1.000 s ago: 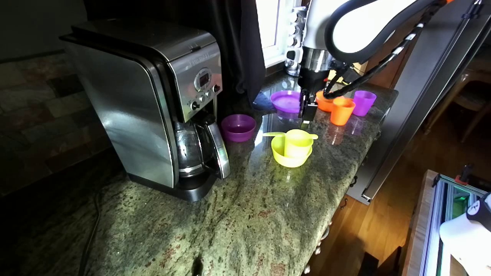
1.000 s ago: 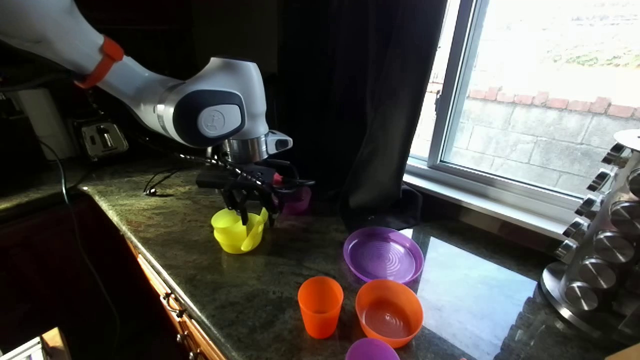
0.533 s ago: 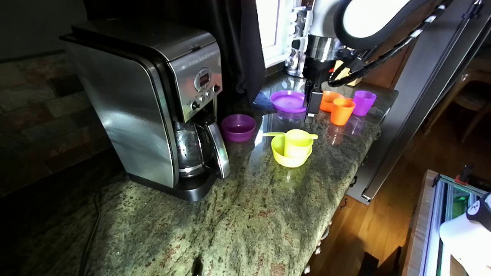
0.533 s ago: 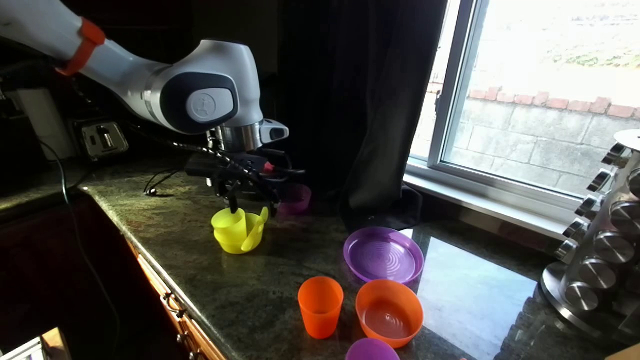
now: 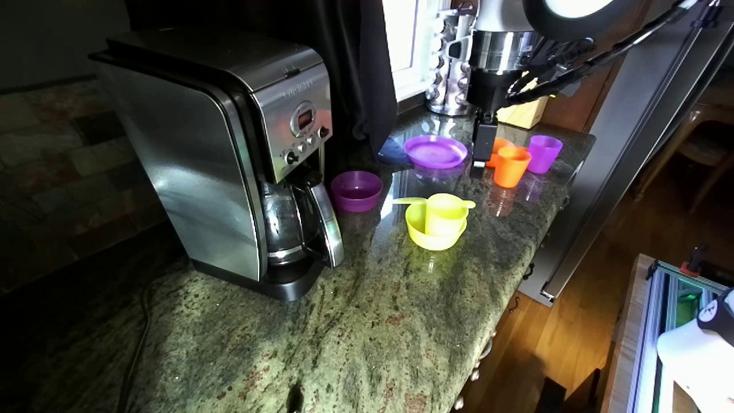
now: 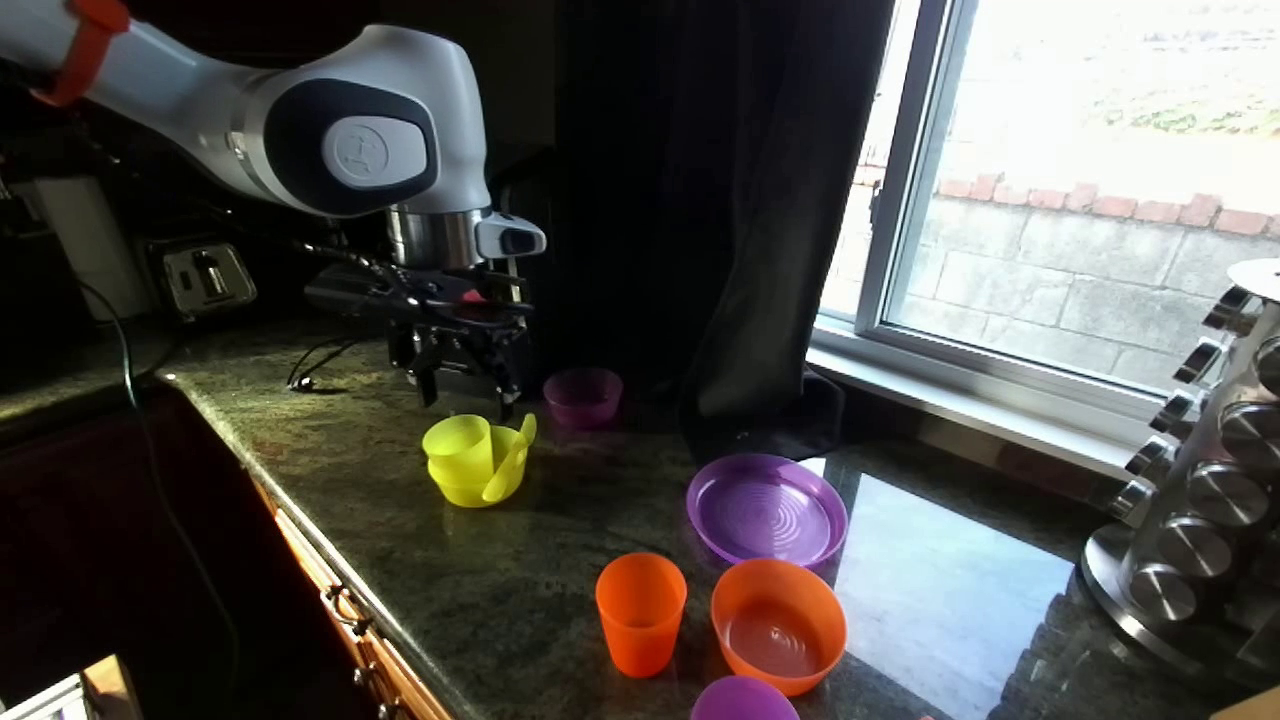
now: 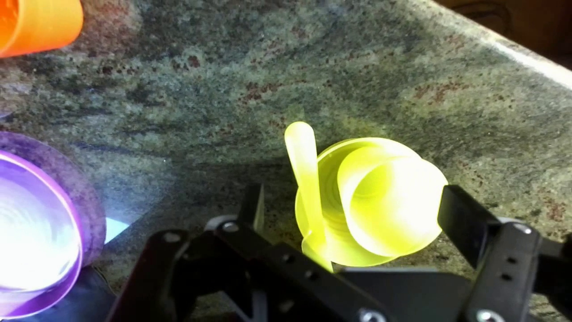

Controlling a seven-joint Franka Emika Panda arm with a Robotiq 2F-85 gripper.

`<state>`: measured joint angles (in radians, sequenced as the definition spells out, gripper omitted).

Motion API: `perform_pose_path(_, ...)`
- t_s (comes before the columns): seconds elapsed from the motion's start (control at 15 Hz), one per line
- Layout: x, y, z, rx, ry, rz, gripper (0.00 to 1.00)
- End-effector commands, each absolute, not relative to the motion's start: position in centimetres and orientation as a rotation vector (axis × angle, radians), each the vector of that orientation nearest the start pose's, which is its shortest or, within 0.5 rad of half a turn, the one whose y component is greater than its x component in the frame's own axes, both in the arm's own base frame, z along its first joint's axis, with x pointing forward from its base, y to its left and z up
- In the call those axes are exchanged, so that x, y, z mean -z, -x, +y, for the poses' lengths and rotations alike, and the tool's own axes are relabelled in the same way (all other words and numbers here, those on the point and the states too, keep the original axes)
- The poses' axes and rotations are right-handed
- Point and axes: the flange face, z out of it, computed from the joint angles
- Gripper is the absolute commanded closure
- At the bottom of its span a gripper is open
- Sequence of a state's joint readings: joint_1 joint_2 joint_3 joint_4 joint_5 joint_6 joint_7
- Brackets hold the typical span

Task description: Put the yellow cup and spoon inside the bowl

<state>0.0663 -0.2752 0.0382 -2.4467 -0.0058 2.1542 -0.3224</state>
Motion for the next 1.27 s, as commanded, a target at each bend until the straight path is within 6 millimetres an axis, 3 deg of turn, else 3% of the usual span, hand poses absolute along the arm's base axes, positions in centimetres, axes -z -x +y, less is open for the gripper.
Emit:
perform_pose_path(0.0,-41.1,-42.1,5.5,-0.018,3.101,-0.615,0.00)
perform_pose_path(0.93,-42.4,-40.2,6.0,0.050,3.130,-0.523,0.00)
perform_pose_path(1.0,-42.4,-41.5,5.8,0.052,3.119,-0.552,0.00)
perform_pose_path(1.2,-42.4,-41.2,5.7,0.055,3.121,-0.545,0.00)
